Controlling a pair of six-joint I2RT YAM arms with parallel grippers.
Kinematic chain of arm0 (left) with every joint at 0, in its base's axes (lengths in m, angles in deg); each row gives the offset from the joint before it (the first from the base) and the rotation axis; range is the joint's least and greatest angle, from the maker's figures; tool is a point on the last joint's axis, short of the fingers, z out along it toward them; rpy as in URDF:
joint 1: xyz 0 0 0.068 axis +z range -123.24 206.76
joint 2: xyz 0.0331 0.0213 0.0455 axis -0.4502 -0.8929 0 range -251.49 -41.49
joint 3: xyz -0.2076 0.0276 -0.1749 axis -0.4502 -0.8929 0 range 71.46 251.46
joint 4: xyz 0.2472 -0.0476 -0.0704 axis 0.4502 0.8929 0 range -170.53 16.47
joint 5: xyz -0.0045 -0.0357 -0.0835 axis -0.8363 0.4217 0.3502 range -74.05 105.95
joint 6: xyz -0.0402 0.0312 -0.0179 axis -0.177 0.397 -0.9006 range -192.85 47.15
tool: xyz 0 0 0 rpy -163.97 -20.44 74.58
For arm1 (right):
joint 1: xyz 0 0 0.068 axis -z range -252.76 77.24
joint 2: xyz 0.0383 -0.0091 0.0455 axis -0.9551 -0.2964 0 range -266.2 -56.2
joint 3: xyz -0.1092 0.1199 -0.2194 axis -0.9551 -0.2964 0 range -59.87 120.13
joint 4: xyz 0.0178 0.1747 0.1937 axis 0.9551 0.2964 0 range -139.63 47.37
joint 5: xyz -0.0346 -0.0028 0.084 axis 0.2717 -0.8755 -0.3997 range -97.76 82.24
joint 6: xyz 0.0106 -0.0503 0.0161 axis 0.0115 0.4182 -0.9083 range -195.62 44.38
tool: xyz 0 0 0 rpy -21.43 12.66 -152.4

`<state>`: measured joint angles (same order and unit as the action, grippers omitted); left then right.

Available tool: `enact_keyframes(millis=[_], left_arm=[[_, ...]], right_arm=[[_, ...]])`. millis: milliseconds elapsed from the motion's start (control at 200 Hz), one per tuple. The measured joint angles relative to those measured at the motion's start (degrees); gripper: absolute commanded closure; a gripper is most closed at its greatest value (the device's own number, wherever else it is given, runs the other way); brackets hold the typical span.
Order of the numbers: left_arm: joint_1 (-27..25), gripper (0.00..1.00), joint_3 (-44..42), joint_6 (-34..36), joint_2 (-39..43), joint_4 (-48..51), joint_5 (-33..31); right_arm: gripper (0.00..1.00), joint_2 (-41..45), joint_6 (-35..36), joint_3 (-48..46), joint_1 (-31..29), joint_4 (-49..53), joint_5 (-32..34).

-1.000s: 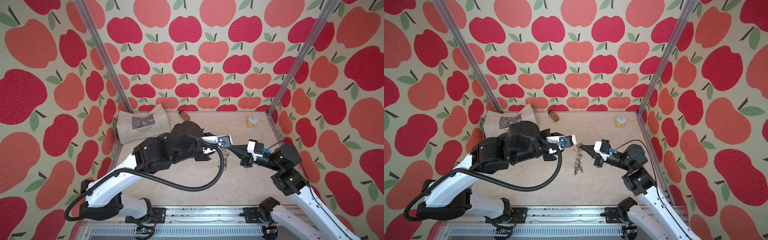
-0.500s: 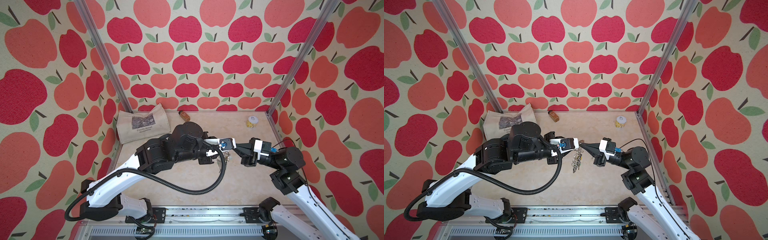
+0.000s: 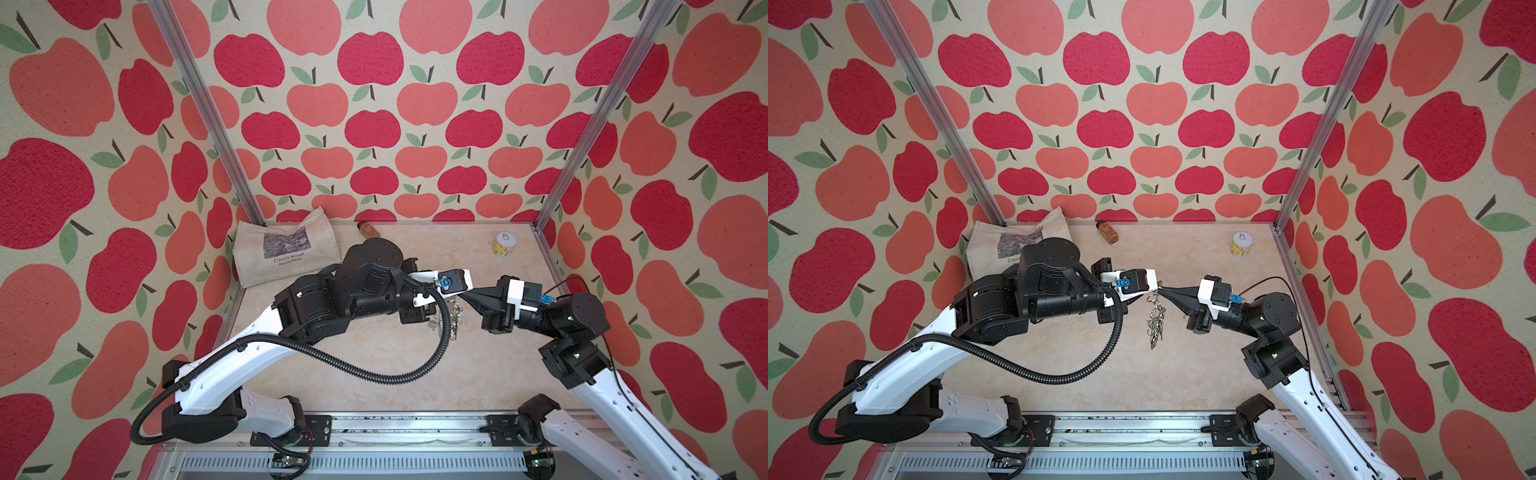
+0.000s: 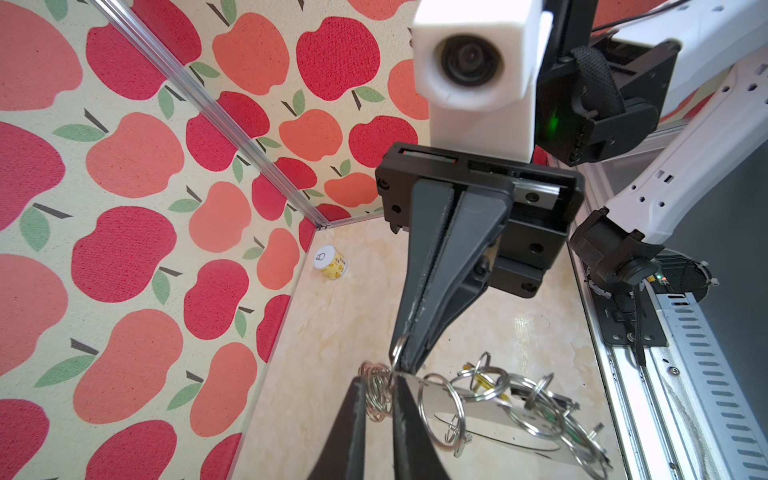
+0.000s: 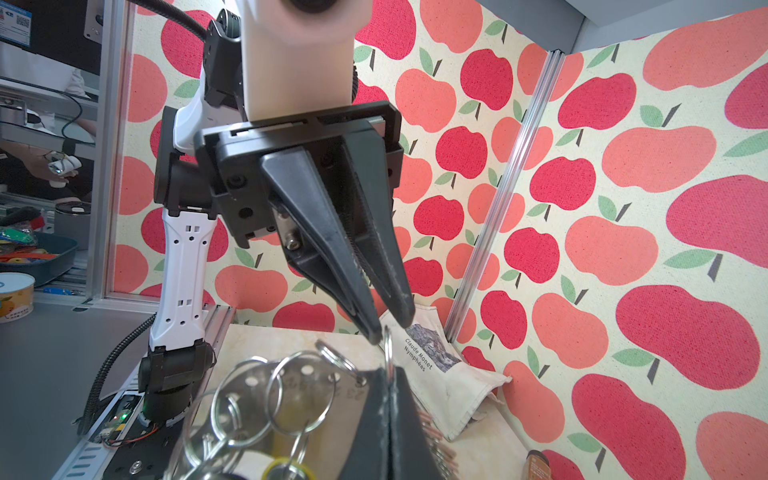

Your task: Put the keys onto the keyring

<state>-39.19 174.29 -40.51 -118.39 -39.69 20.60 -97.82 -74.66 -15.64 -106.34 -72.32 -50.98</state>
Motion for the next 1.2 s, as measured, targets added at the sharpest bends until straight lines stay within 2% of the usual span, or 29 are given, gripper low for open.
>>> enact_keyframes(millis=[1201], left_arm=[[1.2,0.88,-3.2,-3.0,0.9,-3.0,4.0]], right_arm=[[1.00,-0.3,-3.2,0.0,0.0,-3.9,-1.3]])
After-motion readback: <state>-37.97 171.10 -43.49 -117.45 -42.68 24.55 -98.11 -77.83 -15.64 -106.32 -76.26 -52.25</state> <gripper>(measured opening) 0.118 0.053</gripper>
